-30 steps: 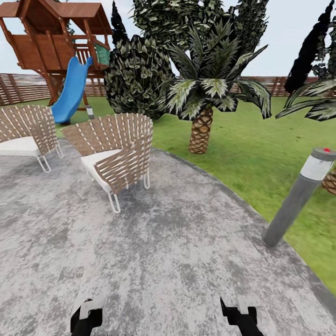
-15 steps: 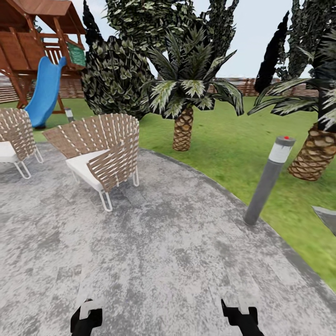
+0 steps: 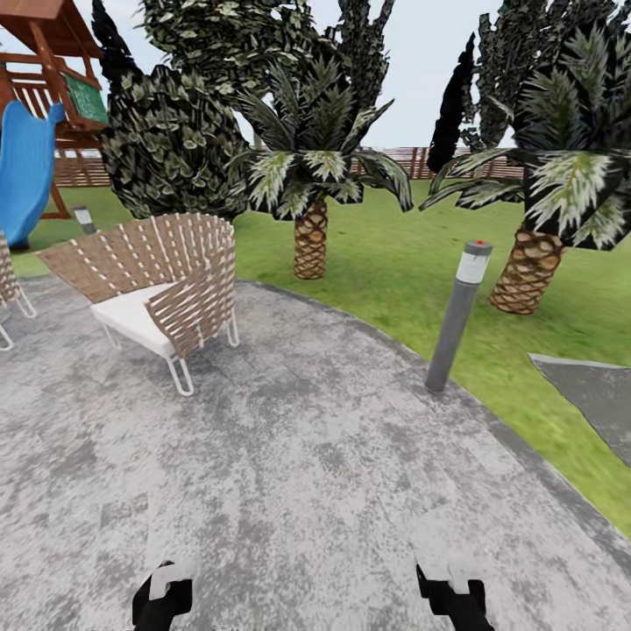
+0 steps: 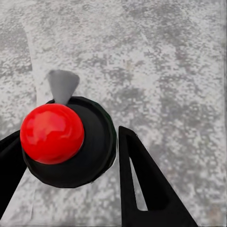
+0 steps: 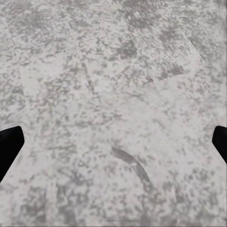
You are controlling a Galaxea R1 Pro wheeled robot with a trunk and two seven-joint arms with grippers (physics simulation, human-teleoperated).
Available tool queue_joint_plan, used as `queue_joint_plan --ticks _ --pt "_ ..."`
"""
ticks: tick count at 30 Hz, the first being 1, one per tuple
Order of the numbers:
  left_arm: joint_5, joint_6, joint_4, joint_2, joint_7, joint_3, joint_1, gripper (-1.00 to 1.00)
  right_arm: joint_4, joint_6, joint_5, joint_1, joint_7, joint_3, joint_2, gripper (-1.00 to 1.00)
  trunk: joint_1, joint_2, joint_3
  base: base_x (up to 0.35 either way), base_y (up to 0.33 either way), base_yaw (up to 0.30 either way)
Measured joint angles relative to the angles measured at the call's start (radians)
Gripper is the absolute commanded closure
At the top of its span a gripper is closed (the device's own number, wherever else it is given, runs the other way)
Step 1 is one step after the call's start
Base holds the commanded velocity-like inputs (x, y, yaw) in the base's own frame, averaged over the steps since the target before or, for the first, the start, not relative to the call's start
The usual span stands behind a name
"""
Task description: Pick up the pesticide atomizer in the garden and spray insectifuge to fully cover both potted plants in the garden.
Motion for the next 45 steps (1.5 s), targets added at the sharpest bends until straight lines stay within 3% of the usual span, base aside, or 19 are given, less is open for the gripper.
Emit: queue_joint_plan --ticks 7,24,45 --pt "0.000 0.000 0.000 0.000 0.000 0.000 0.000 1.00 -0.001 -0.001 0.000 0.000 0.000 0.000 0.001 -1.00 0.000 0.000 0.000 -0.274 0.209 -0.225" --pt "0.000 0.000 0.000 -0.001 0.000 0.000 0.000 1.00 0.000 -0.001 -0.001 0.000 0.000 0.001 0.004 -1.00 0.000 0.000 0.000 -0.274 0.210 -0.022" --pt "0.000 0.000 0.000 -0.002 0.000 0.000 0.000 1.00 0.001 0.000 -0.002 0.000 -0.001 0.000 0.004 -1.00 0.000 0.000 0.000 -0.272 0.221 -0.258"
